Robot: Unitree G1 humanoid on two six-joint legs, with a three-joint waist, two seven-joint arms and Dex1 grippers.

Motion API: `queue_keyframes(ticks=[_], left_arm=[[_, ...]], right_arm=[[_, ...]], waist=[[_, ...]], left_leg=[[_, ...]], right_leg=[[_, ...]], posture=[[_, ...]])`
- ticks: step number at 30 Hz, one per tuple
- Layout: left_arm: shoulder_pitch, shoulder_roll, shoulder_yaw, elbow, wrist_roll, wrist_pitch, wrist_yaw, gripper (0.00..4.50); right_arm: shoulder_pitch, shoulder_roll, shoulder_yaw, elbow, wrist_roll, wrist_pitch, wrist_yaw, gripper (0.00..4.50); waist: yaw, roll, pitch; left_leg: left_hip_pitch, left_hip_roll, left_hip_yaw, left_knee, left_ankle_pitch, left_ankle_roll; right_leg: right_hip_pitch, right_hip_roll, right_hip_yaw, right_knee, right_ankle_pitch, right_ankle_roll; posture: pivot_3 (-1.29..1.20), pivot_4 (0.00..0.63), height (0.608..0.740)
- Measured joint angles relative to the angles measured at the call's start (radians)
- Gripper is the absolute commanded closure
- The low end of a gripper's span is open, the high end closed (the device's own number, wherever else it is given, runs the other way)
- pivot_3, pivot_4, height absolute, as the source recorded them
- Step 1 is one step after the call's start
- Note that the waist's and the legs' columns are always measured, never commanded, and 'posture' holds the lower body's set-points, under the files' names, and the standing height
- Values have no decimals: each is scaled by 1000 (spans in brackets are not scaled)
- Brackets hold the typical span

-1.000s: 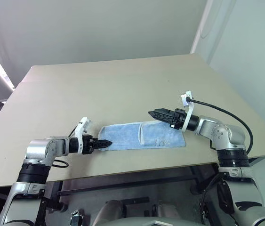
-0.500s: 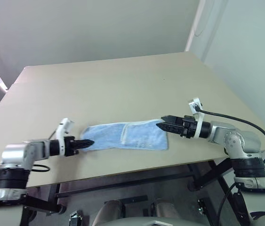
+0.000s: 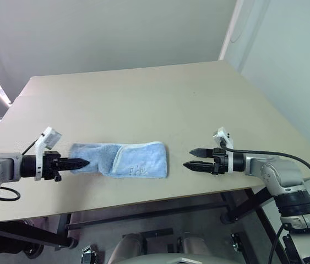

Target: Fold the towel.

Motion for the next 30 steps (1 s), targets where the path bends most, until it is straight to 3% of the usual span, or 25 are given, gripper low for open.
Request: queue_keyframes(ticks=[7,14,22,30], left_arm=[[-179,-28,-185,14,21,3,-66,4455],[-382,-82,-388,174,142,-80,-189,4455],[-583,-262,-561,410,295,-212,-306,4455],[-651,-427,-611,597,411,-323,-349,4455]], right_arm=[[11,12,3,1,-18,-13,-23,0],[85,17,-16,-34,-7,-7,-64,0],[126,28,-51,-86,14,0,-129,0],[167,39,-80,-117,34,2,-178,0]], waist=[[0,0,0],[0,-1,1],[2,-3,2],[0,-6,3]], left_leg=[[0,0,0,0,1,2],[0,0,1,1,2,3],[1,0,0,2,2,3],[1,0,0,3,2,4]], right_leg=[[4,1,0,0,0,0],[4,2,-1,0,0,1],[6,3,-1,1,2,3],[6,3,-1,1,2,4]], posture=[[0,0,740],[0,0,740],[0,0,740],[0,0,740]])
